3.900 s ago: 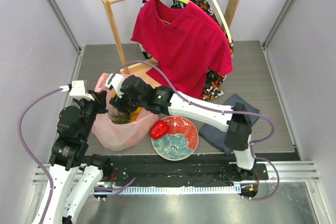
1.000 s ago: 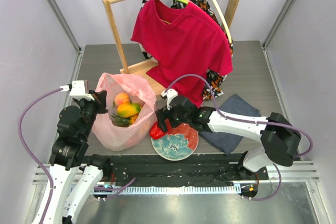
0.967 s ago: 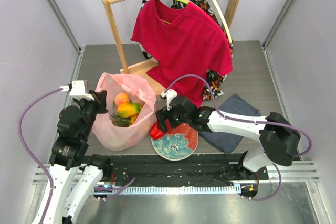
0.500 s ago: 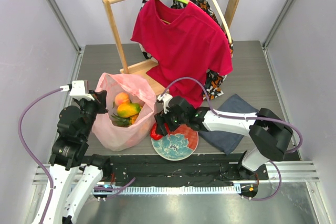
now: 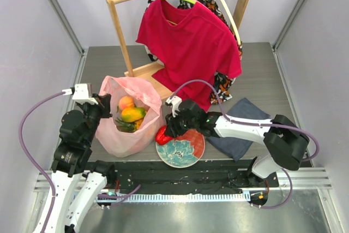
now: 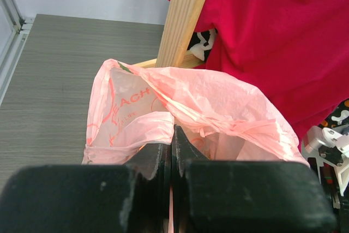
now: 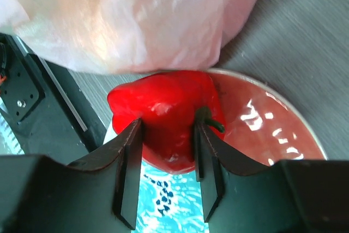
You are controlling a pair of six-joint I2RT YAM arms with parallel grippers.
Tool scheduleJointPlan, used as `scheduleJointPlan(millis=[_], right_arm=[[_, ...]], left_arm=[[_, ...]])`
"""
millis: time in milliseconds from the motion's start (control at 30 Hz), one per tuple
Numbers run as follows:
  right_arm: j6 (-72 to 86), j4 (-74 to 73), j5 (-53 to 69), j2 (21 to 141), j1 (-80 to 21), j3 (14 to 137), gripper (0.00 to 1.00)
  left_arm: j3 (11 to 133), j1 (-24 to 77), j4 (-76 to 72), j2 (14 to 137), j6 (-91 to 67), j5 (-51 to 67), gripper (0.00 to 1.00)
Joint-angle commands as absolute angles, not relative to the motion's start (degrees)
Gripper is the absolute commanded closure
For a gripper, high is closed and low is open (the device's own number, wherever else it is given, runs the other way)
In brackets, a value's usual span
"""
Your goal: Place the fruits into the plastic bag
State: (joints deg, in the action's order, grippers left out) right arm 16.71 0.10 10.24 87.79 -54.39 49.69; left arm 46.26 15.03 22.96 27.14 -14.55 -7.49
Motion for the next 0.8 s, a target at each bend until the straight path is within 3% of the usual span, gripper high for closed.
scheduleJointPlan(millis=[0,133,767], right_arm=[[16.08,-2.99,7.21,84.82,-53.62,47.2,0.7],[16.52,-5.96,5.54,82.28,-53.26,46.85,0.75],[21.88,-12.22,3.6,68.82,-52.65,44.3,0.81]], left_arm=[[46.32,15.03,20.92,27.25,-14.33,-8.0,1.0],[46.32,15.03,20.92,27.16,-14.33,-8.0,1.0],[46.23,15.03,20.83,27.25,-14.41,-7.38,1.0]])
